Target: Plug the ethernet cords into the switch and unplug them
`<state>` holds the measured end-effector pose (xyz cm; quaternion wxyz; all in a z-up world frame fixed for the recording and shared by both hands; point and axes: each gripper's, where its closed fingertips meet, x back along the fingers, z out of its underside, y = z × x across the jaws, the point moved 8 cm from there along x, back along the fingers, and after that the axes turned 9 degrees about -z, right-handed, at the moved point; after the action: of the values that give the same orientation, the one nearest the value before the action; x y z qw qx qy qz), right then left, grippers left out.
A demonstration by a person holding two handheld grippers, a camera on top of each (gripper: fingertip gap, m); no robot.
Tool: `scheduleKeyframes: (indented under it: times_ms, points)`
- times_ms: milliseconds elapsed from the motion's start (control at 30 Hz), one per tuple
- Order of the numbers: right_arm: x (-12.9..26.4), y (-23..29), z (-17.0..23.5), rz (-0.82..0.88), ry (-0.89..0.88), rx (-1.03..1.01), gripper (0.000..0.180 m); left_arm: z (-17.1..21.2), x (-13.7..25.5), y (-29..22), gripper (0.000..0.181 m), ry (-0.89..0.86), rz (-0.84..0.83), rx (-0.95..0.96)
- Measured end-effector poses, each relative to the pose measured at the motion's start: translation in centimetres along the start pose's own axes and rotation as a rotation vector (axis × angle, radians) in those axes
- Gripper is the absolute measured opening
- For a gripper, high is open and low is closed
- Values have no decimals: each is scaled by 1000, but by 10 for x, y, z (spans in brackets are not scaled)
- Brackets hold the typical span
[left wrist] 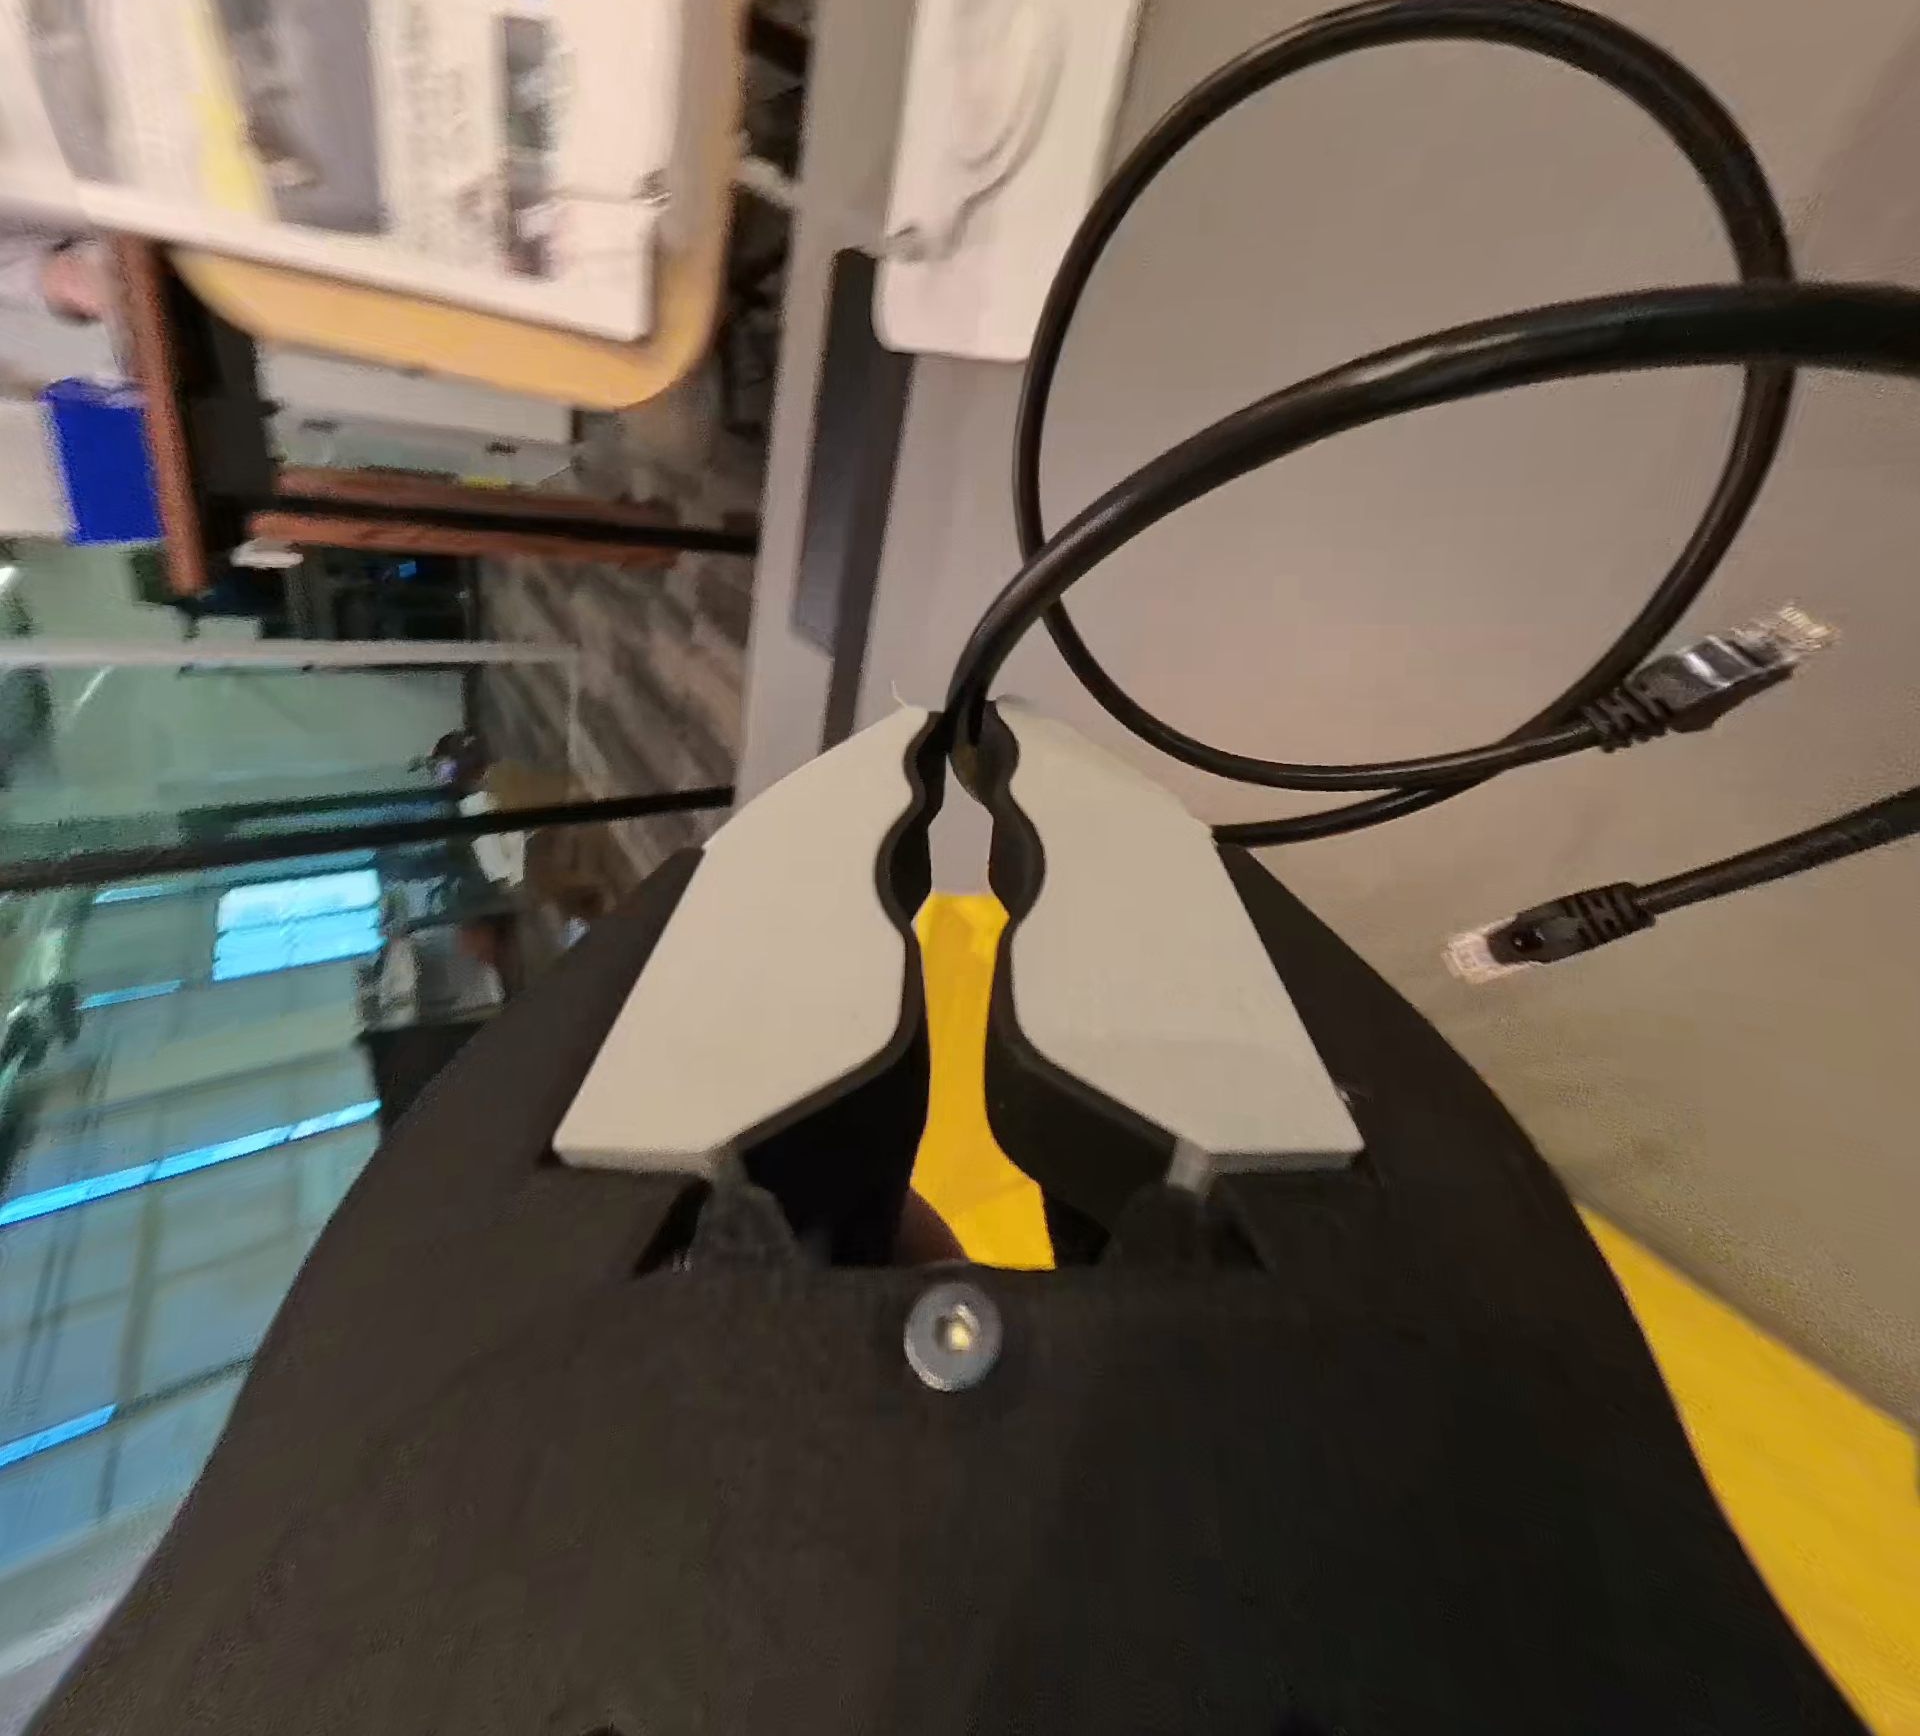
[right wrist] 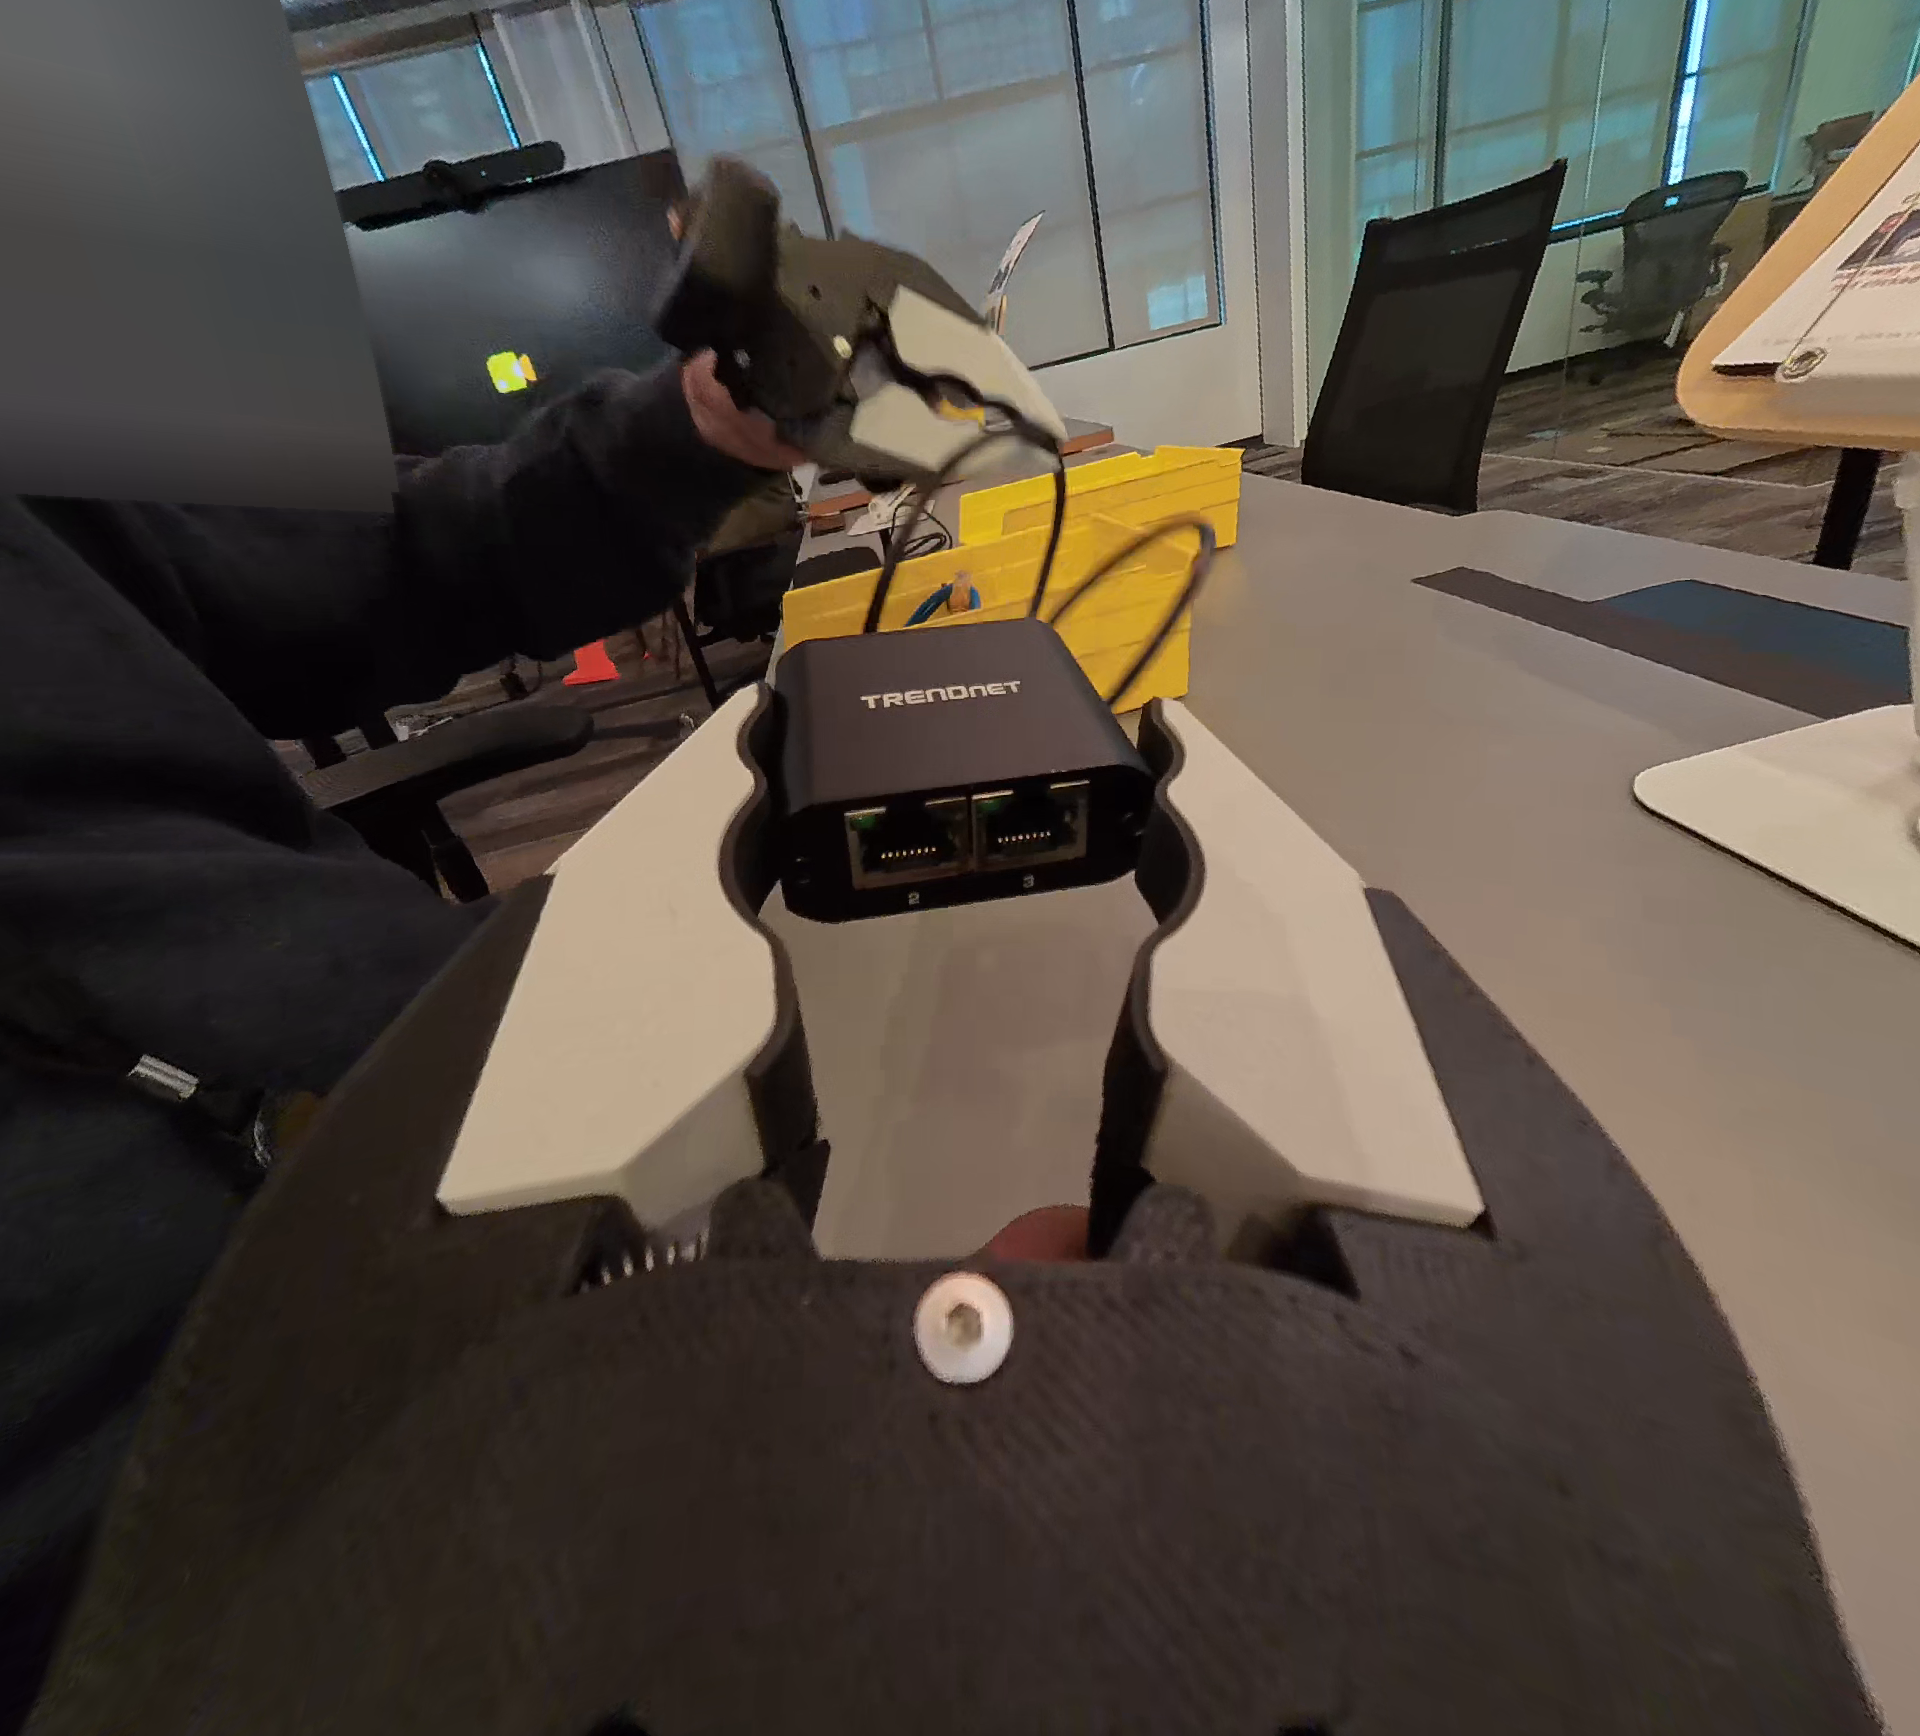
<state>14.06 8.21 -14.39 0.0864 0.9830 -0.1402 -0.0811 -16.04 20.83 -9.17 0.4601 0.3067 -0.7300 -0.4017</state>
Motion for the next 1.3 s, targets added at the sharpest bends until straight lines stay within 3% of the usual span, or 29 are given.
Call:
scheduleKeyframes:
  times_ms: [233, 267, 333, 433, 533, 633, 700, 833, 1067, 1233, 1300]
  points:
    - [11, 5, -4, 17, -20, 13, 68, -31, -60, -79, 6, -78, 180, -80]
    - [12, 5, -4, 18, -21, 14, 68, -32, -63, -84, 10, -80, 181, -78]
    - [13, 6, -4, 20, -25, 17, 68, -28, -65, -86, 37, -17, 179, -41]
    - [15, 7, -4, 23, -28, 23, 68, -19, -46, -76, 48, 57, 131, 80]
    - [16, 7, -2, 25, -30, 25, 68, -6, -17, -77, 43, 170, 131, 284]
    - [16, 5, 0, 27, -33, 23, 68, -6, 4, -105, 43, 212, 257, 526]
    - [15, 4, 2, 25, -33, 19, 68, -5, 9, -126, 43, 248, 275, 591]
    - [12, 5, 4, 20, -29, 17, 68, -4, 2, -162, 43, 304, 348, 735]
    - [12, 9, 5, 19, -33, 23, 68, 5, -4, -172, 45, 314, 343, 1084]
    - [10, 8, 6, 10, -35, 20, 68, 10, -18, -175, 44, 348, 357, 1168]
    - [10, 9, 5, 9, -35, 23, 67, 12, -26, -175, 36, 356, 322, 1149]
